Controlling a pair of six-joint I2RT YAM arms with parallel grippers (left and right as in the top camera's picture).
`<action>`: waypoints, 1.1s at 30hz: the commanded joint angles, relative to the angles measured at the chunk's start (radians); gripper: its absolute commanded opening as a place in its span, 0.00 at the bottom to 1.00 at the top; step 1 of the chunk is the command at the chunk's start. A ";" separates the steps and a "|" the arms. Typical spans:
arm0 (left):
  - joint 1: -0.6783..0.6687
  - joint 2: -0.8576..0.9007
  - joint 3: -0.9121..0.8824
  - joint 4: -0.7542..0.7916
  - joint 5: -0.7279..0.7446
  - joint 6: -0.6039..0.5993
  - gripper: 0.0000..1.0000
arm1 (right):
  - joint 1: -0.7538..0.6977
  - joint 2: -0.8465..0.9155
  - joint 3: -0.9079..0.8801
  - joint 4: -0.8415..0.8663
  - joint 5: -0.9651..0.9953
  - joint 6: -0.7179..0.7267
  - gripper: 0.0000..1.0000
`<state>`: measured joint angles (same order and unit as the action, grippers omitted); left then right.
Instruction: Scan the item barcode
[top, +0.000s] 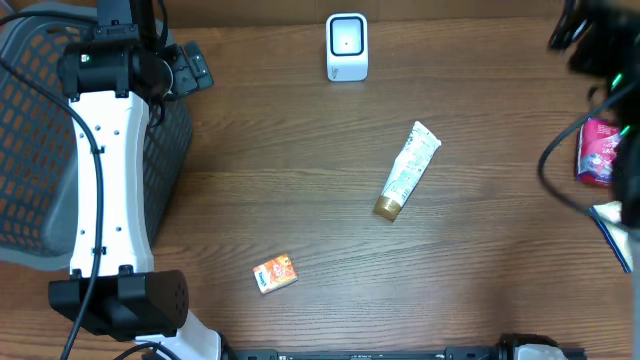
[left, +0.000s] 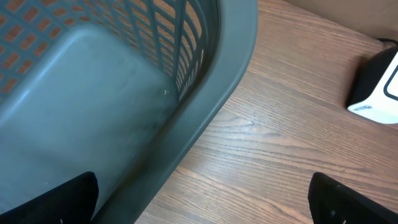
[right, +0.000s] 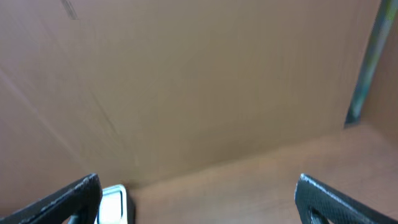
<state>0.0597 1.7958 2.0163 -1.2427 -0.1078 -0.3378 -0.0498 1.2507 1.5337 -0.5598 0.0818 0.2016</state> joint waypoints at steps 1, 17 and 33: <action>-0.001 0.011 0.000 -0.003 0.004 0.001 1.00 | 0.003 -0.033 -0.296 0.163 -0.010 0.123 1.00; -0.001 0.011 0.000 -0.003 0.004 0.001 1.00 | 0.005 0.170 -0.538 0.228 -0.518 0.291 1.00; -0.001 0.011 0.000 -0.003 0.004 0.001 1.00 | 0.031 0.422 -0.594 0.237 -0.590 0.918 0.97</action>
<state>0.0597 1.7958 2.0163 -1.2423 -0.1081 -0.3378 -0.0418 1.6119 0.9432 -0.3840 -0.4904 0.9920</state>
